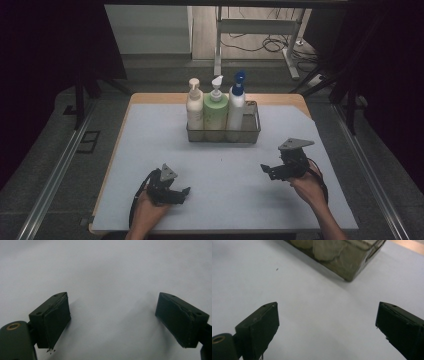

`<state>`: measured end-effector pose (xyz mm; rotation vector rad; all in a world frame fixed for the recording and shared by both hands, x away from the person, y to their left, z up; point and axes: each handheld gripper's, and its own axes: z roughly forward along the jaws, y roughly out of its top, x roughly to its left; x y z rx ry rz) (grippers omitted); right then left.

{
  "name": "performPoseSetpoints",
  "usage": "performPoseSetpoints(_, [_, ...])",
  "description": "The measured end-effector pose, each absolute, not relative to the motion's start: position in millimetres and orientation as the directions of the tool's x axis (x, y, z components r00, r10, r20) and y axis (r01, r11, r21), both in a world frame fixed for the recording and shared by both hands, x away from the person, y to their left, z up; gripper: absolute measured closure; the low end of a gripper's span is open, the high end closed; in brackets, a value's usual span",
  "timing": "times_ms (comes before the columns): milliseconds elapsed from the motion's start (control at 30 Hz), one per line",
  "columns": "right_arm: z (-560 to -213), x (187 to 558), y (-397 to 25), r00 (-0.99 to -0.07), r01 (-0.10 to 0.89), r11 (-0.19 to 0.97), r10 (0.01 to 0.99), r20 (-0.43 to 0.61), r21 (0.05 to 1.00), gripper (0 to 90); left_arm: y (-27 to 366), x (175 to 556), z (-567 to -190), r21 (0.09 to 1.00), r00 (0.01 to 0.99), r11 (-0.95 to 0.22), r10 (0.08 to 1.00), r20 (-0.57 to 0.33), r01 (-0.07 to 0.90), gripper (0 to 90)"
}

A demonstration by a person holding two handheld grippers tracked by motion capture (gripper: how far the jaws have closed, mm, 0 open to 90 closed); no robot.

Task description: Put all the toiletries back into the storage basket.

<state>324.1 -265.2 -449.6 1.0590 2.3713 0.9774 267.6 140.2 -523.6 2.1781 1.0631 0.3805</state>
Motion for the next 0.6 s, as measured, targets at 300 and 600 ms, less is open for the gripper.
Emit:
performPoseSetpoints(300, [-474.5, 308.1, -275.9, -0.652, 0.497, 0.487, 0.756, -0.062, 0.718, 0.0, 140.2, 267.5, -523.6, 0.683, 0.625, -0.440, 0.780, -0.031, 0.583, 12.1])
performPoseSetpoints(600, [-503.8, 300.6, -282.4, -0.651, 0.531, 0.487, 0.758, -0.034, 0.694, 0.0, 140.2, 267.6, -523.6, 0.683, 0.625, -0.440, 0.780, -0.031, 0.583, 12.1])
